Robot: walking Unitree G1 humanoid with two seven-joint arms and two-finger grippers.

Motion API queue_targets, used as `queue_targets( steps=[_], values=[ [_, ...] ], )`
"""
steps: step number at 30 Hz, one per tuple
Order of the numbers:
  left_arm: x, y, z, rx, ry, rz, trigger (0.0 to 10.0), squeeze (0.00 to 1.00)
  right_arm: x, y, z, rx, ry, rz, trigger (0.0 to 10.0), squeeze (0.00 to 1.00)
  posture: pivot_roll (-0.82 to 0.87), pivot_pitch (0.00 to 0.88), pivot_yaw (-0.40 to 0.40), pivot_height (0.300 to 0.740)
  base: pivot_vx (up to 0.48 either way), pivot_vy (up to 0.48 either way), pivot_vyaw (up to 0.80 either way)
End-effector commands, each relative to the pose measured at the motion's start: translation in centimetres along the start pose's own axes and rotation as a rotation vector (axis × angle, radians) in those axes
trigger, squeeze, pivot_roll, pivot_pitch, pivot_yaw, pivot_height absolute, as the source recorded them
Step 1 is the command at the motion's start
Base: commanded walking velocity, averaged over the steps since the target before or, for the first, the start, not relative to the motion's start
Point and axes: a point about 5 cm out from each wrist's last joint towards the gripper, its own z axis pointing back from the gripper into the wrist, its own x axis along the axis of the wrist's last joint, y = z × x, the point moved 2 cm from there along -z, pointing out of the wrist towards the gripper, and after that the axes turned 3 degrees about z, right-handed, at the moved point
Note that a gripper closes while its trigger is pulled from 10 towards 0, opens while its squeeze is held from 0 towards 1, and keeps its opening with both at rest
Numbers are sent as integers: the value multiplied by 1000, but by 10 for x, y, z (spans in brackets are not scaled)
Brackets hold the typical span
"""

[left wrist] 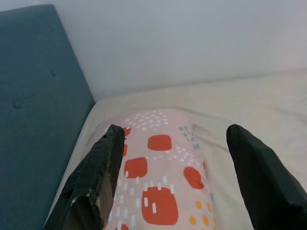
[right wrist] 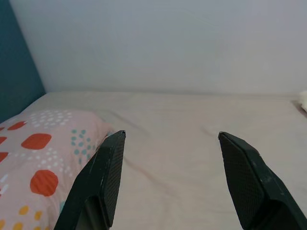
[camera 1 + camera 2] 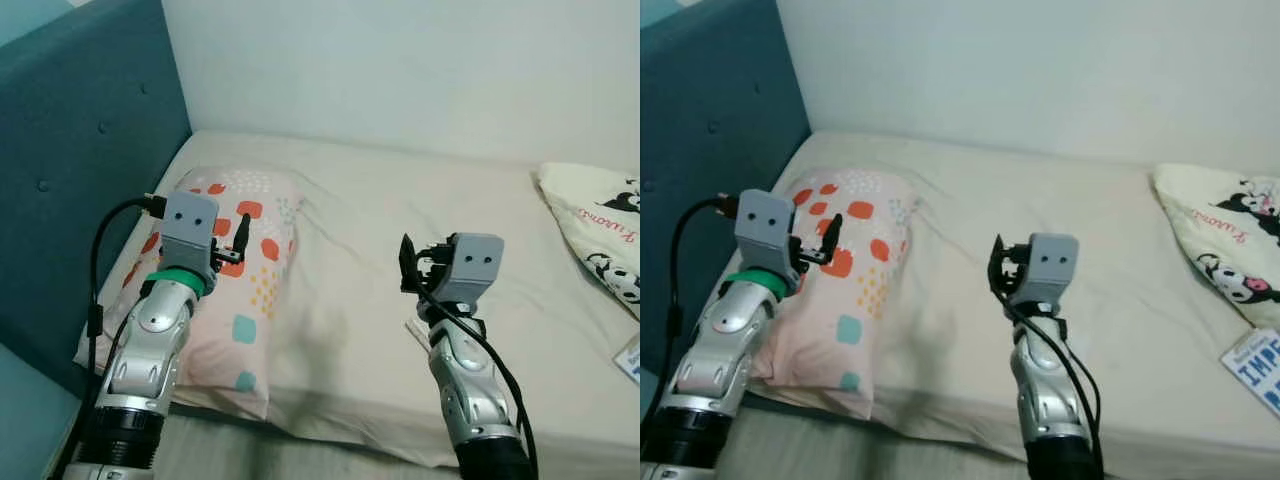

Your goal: Clean up the room

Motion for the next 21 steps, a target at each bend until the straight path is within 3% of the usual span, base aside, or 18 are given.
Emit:
queue_targets(
  steps=[1, 15, 21],
  values=[
    [-5, 1, 1, 5, 14, -1, 10000, 0, -3, 0, 1, -1, 13, 1, 10000, 0, -25, 45, 45, 734, 0, -386, 0],
    [-4, 0, 0, 4, 8, 5, 10000, 0, -4, -1, 0, -4, 15, 1, 10000, 0, -27, 44, 44, 734, 0, -386, 0],
    [-5, 1, 0, 9, 10, 34, 10000, 0, -4, -2, 0, -5, 14, 2, 10000, 0, -28, 43, 44, 734, 0, 0, 0]
  ],
)
